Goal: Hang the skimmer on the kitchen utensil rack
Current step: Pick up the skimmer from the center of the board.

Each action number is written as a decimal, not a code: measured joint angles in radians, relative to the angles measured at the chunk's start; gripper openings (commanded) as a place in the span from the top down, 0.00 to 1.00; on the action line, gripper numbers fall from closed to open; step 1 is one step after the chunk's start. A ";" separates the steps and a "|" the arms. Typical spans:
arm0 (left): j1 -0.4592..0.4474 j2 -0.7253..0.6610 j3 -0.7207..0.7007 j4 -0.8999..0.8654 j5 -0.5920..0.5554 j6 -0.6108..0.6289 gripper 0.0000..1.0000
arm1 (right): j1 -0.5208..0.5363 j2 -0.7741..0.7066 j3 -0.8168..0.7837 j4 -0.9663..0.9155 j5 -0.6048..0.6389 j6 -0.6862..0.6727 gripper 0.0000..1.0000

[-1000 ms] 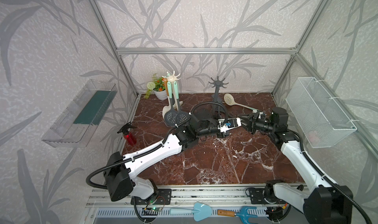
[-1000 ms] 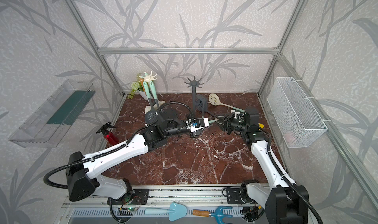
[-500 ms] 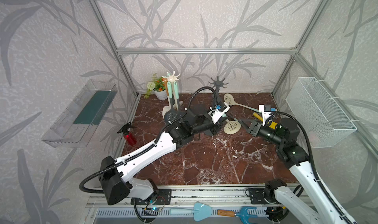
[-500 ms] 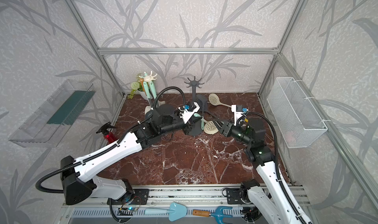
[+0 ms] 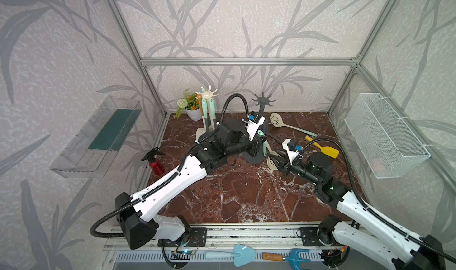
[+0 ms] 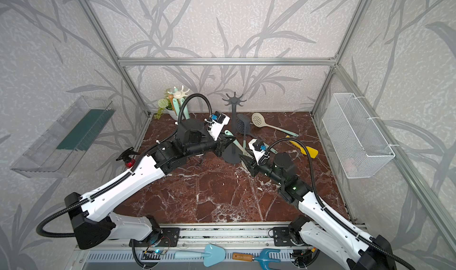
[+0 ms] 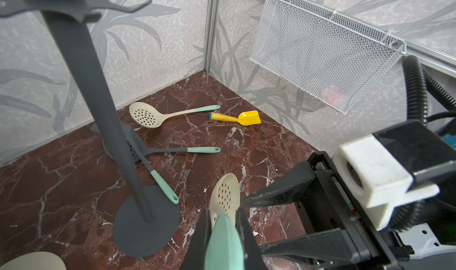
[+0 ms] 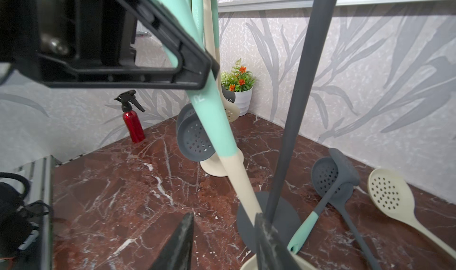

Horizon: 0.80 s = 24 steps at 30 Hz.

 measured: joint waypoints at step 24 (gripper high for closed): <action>0.016 0.021 0.005 -0.070 0.030 -0.106 0.97 | 0.093 0.241 0.123 0.144 0.087 -0.154 0.95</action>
